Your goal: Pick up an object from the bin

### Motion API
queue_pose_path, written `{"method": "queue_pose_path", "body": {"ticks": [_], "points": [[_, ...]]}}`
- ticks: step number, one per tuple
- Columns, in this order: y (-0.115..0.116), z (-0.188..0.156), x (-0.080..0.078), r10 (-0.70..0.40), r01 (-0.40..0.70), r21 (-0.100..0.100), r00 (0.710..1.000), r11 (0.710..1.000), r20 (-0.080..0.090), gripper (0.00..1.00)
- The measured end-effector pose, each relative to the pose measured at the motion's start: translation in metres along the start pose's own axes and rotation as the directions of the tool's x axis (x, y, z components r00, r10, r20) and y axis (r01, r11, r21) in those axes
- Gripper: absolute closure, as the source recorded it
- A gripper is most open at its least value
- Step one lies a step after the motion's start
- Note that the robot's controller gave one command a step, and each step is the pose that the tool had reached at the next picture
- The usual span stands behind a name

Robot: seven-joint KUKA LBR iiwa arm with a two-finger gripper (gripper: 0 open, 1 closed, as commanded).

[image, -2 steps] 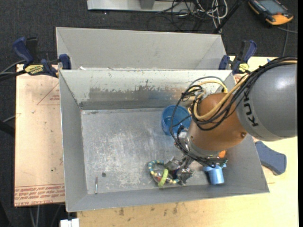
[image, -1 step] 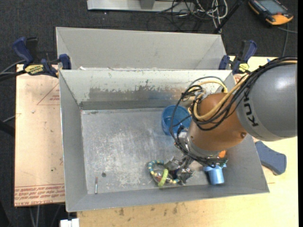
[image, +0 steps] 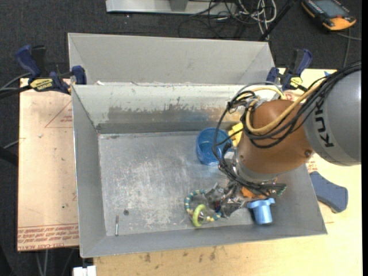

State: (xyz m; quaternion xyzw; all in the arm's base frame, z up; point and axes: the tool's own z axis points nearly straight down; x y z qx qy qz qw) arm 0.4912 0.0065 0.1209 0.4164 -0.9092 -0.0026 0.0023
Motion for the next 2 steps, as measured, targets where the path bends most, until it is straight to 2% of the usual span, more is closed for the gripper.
{"method": "queue_pose_path", "body": {"ticks": [1, 2], "points": [[-0.003, -0.062, 0.000, 0.007, -0.007, 0.002, 1.000, 1.000, 0.001, 1.00], [0.000, -0.255, -0.007, 0.011, -0.011, 0.014, 1.000, 1.000, 0.010, 1.00]]}}
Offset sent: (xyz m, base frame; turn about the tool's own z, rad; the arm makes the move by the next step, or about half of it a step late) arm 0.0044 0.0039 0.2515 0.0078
